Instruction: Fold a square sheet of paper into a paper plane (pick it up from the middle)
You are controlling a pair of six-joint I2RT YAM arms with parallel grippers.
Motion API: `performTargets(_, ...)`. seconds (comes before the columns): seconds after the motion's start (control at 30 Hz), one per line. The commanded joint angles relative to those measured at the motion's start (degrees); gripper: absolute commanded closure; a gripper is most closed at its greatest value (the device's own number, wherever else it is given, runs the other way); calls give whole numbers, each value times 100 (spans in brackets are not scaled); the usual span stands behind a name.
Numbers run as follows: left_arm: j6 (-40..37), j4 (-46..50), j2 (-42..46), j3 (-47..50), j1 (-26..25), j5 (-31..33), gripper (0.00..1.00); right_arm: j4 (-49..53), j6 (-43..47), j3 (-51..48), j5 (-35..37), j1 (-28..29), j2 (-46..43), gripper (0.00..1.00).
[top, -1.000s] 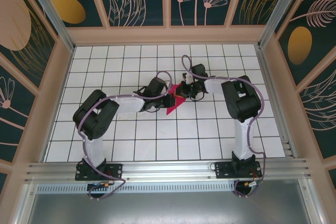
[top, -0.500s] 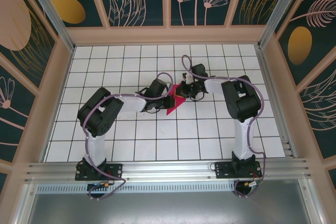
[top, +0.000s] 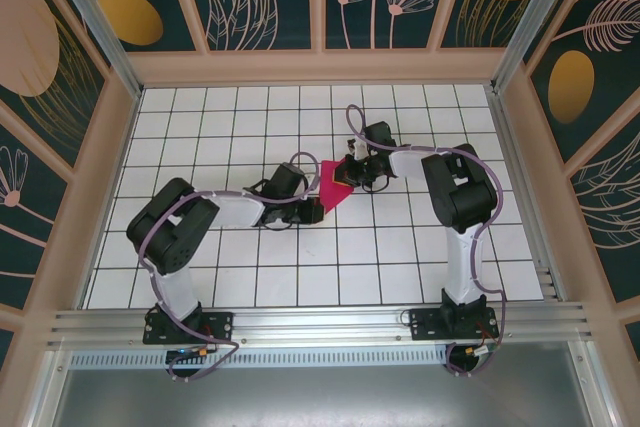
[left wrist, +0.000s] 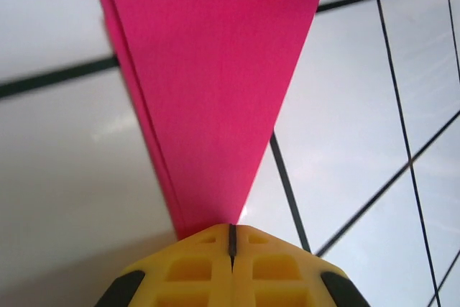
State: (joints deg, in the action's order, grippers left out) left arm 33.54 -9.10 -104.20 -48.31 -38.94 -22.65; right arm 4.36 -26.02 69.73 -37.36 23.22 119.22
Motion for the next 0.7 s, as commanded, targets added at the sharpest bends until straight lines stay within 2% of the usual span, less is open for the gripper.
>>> performTargets(0.0, 26, 234, 329, 77, -22, -17, 99, 394, 11, -136, 880, -33, 506, 98)
performTargets(0.07, 600, -712, 564, 378, -29, 694, 100, 365, -7, -152, 854, -37, 508, 98)
performTargets(0.1, 850, -1449, 817, 645, -25, 869, 100, 347, -21, -149, 849, -36, 515, 98)
performTargets(0.17, 1051, -2041, 810, 737, -28, 1055, 100, 317, -51, -144, 815, -32, 532, 98)
performTargets(0.4, 1026, -1832, -87, 104, -35, 706, 100, 271, -87, -118, 742, 0, 559, 98)
performTargets(0.53, 944, -1514, -185, 33, -30, 768, 100, 241, 2, -135, 638, 0, 498, 98)
performTargets(0.67, 977, -1354, -254, 170, -35, 789, 100, -82, 309, -217, 215, -2, 204, 96)
